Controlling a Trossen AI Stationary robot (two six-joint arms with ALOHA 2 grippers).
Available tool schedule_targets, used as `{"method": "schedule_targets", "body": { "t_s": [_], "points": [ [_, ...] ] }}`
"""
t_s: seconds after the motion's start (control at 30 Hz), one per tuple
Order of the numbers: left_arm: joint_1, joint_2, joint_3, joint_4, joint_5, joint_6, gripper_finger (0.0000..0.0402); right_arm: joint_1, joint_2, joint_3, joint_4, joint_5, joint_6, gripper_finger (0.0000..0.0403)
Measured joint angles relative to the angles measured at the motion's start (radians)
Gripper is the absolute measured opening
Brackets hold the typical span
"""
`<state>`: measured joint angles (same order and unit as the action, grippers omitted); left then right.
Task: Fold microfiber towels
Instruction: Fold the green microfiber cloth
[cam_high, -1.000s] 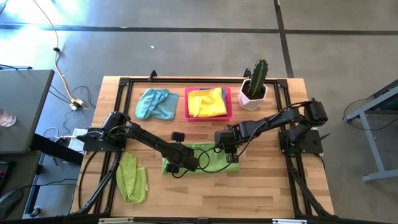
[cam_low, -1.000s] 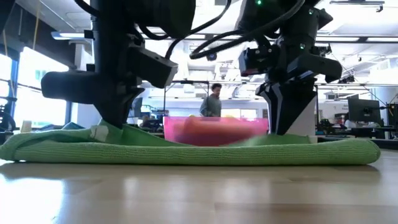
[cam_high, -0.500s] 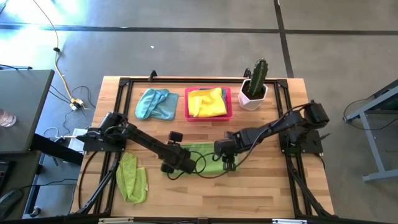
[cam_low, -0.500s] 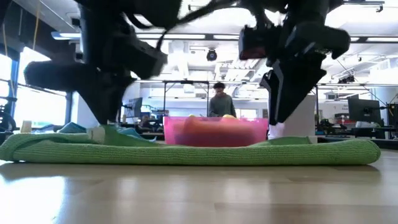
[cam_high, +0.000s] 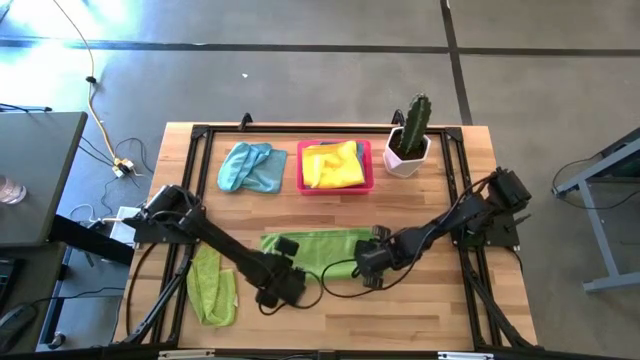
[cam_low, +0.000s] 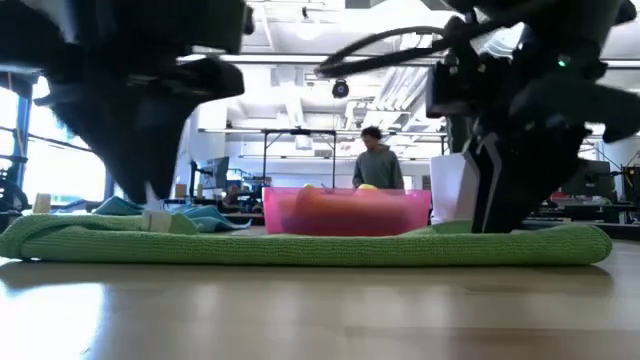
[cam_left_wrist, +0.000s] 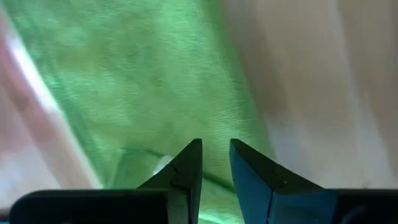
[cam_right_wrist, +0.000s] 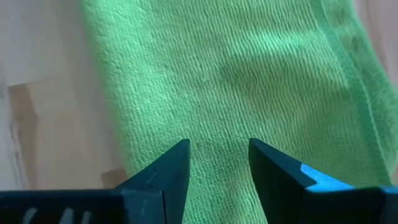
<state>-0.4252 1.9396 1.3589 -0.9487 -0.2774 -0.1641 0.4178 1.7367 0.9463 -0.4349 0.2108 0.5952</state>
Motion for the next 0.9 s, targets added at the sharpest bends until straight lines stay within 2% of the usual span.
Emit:
{"method": "schedule_targets", "body": {
  "t_s": [0.1, 0.3, 0.57, 0.77, 0.9],
  "points": [
    [-0.014, 0.0, -0.017, 0.009, 0.015, -0.042, 0.0074, 0.004, 0.0, -0.04, 0.053, 0.003, 0.008, 0.0156],
    [-0.029, 0.001, -0.078, -0.011, 0.12, -0.148, 0.0074, 0.005, -0.007, -0.1, 0.138, 0.014, 0.027, 0.0156],
    [-0.042, 0.001, -0.114, -0.126, 0.13, -0.227, 0.0074, 0.004, -0.004, -0.113, 0.16, 0.014, 0.028, 0.0156],
    [-0.051, 0.001, -0.143, -0.212, 0.049, -0.232, 0.0074, 0.004, -0.003, -0.114, 0.165, 0.014, 0.033, 0.0156],
    [-0.042, 0.001, -0.158, -0.262, -0.046, -0.249, 0.0074, 0.004, -0.002, -0.114, 0.171, 0.013, 0.033, 0.0156]
  ]
}}
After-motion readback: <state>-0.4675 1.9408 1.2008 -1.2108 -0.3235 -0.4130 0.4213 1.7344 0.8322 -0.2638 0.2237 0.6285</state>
